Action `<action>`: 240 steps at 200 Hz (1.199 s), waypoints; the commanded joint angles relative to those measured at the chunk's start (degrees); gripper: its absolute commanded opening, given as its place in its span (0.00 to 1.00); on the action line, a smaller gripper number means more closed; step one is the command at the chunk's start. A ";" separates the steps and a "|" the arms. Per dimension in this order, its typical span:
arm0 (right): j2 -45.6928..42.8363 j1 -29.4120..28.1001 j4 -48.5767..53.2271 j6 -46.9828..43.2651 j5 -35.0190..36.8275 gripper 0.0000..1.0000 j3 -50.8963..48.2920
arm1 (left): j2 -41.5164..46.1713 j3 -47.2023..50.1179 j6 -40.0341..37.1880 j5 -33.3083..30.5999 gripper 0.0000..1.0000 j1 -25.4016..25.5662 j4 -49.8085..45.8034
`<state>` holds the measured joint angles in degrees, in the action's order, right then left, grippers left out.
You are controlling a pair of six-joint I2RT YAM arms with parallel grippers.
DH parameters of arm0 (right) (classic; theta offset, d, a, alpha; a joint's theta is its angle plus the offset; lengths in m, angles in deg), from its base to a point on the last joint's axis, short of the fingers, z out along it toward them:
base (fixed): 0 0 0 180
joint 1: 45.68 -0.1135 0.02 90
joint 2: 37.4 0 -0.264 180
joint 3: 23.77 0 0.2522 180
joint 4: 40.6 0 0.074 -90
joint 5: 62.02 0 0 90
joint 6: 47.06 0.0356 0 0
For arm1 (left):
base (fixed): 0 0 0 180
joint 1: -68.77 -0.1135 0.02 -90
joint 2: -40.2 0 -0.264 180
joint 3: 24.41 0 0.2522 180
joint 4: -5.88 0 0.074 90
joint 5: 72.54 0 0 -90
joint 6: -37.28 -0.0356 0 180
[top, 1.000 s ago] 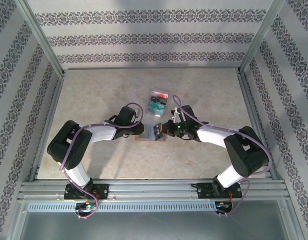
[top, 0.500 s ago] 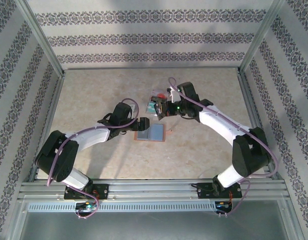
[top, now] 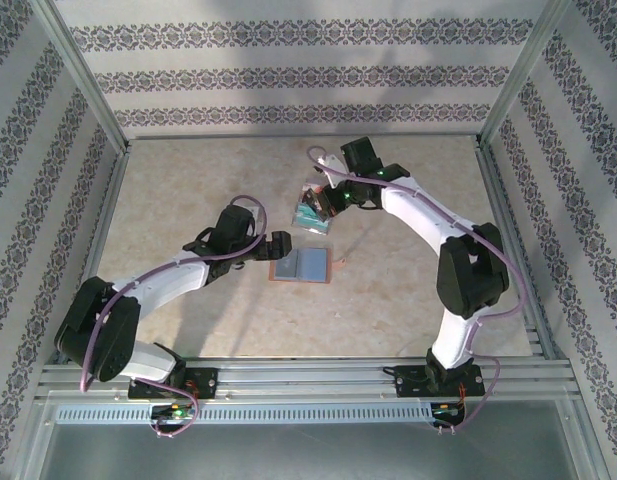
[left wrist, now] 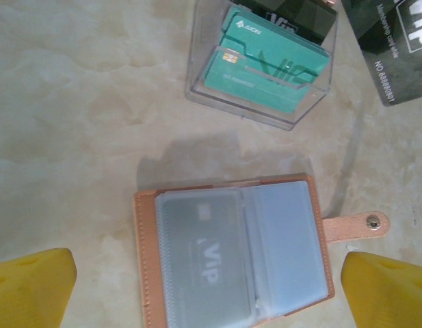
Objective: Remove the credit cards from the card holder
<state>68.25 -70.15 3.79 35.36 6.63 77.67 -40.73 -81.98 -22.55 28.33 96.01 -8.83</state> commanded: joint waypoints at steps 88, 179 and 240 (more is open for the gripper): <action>11.19 1.70 9.97 -20.85 4.05 0.00 15.86 | 4.45 1.24 -0.99 -4.81 0.99 -2.18 -5.37; 18.71 2.14 15.86 -25.29 3.77 0.00 25.66 | 4.77 0.73 -1.17 -5.42 0.99 -2.88 -6.85; 21.47 2.41 17.66 -26.26 3.92 0.00 27.48 | 5.33 0.91 -1.52 -5.75 0.99 -3.10 -7.49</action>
<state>88.20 -68.27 19.44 10.75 10.63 102.87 -37.03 -80.91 -22.77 23.50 93.76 -14.45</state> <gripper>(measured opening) 0.053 0.993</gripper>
